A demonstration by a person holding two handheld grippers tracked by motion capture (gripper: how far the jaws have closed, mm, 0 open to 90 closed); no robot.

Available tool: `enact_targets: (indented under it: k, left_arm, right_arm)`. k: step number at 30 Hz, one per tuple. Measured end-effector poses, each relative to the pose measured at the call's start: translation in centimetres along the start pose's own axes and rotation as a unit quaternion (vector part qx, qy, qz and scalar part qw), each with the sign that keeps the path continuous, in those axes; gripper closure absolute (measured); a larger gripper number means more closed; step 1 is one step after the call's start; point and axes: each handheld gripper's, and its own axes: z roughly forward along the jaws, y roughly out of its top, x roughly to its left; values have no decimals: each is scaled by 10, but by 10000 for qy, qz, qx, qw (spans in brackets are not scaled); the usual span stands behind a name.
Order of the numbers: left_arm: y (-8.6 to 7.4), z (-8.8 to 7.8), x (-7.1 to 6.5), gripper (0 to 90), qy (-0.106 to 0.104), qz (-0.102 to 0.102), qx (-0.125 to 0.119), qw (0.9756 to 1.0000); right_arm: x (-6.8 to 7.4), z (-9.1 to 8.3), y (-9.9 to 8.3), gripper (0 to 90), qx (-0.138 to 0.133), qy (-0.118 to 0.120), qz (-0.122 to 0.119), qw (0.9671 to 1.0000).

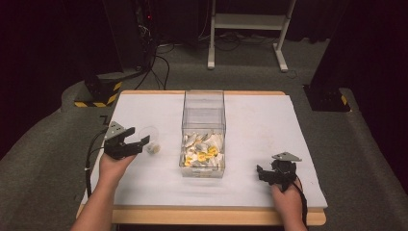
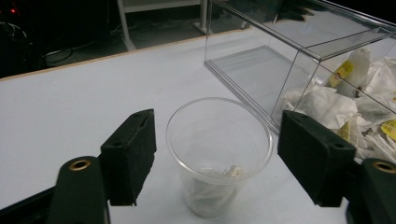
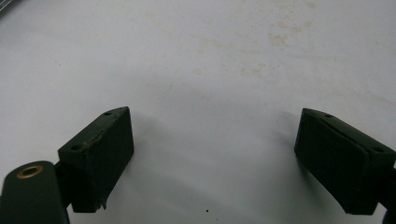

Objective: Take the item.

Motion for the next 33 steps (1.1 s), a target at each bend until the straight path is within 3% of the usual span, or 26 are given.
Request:
enact_targets:
  k: [9,15,24,29,33]
  left_arm:
    - [0,-5,-4,158,15,-21,63,10000]
    - [-5,-9,-4,148,48,-62,77,9999]
    - [-39,-6,0,148,14,-172,296,9994]
    - [-68,-2,3,148,33,-197,589,9981]
    - [-82,0,3,149,45,-160,811,9966]
  right_arm:
    - [0,0,0,117,-1,0,1,10000]
    - [0,0,0,117,-1,0,0,10000]
    - [0,0,0,117,-1,0,-1,10000]
    - [0,0,0,118,2,0,4,10000]
    - [0,0,0,118,2,-2,2,10000]
